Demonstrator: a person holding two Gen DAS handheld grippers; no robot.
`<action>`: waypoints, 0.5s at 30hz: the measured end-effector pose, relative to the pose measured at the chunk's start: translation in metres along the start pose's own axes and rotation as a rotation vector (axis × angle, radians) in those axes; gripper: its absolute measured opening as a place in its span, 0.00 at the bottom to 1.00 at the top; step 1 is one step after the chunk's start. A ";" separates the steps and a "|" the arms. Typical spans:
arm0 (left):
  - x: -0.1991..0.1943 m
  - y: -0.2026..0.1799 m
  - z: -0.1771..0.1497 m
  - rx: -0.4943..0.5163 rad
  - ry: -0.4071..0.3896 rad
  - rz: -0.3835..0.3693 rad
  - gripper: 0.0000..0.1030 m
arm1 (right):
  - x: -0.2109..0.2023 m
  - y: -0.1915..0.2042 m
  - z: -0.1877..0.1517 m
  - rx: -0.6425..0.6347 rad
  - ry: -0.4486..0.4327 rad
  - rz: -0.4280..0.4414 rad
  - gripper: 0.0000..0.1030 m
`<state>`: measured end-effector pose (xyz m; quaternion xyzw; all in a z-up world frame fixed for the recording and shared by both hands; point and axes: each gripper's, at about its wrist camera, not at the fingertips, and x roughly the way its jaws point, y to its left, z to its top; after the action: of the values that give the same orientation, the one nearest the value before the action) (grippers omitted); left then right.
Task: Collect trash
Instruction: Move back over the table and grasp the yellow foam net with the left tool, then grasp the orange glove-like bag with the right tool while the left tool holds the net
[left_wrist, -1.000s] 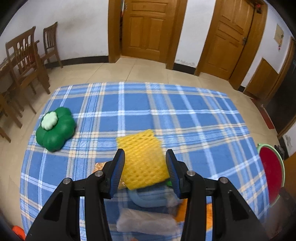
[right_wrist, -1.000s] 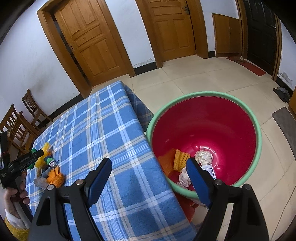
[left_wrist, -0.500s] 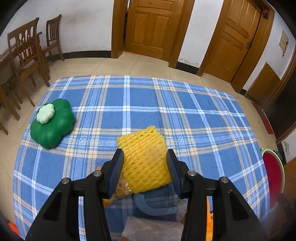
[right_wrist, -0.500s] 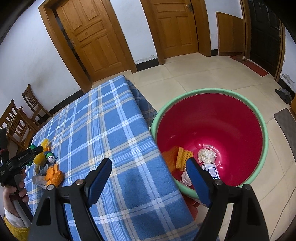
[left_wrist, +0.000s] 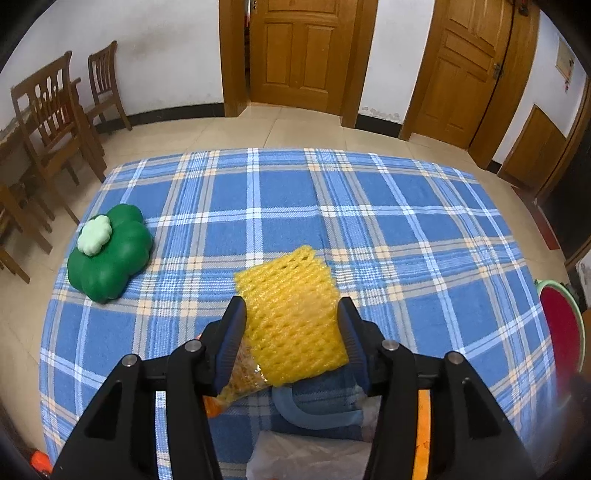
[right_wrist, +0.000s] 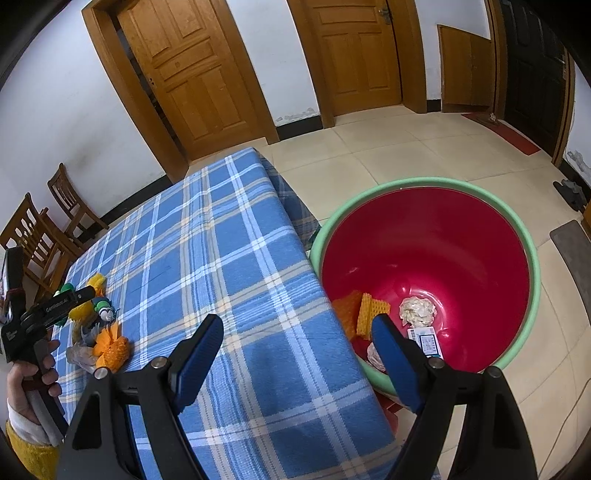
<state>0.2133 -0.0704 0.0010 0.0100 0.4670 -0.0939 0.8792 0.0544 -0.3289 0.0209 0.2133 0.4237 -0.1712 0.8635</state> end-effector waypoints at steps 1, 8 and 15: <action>0.002 0.001 0.001 -0.002 0.009 -0.003 0.54 | 0.000 0.001 0.000 -0.003 0.000 0.001 0.82; 0.005 0.007 0.000 -0.033 -0.006 -0.056 0.46 | 0.002 0.007 0.000 -0.019 0.002 0.012 0.82; -0.012 0.020 -0.008 -0.093 -0.065 -0.143 0.25 | 0.002 0.018 -0.001 -0.040 0.006 0.033 0.82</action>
<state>0.2036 -0.0480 0.0046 -0.0670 0.4415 -0.1348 0.8846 0.0640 -0.3134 0.0228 0.2036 0.4262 -0.1476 0.8690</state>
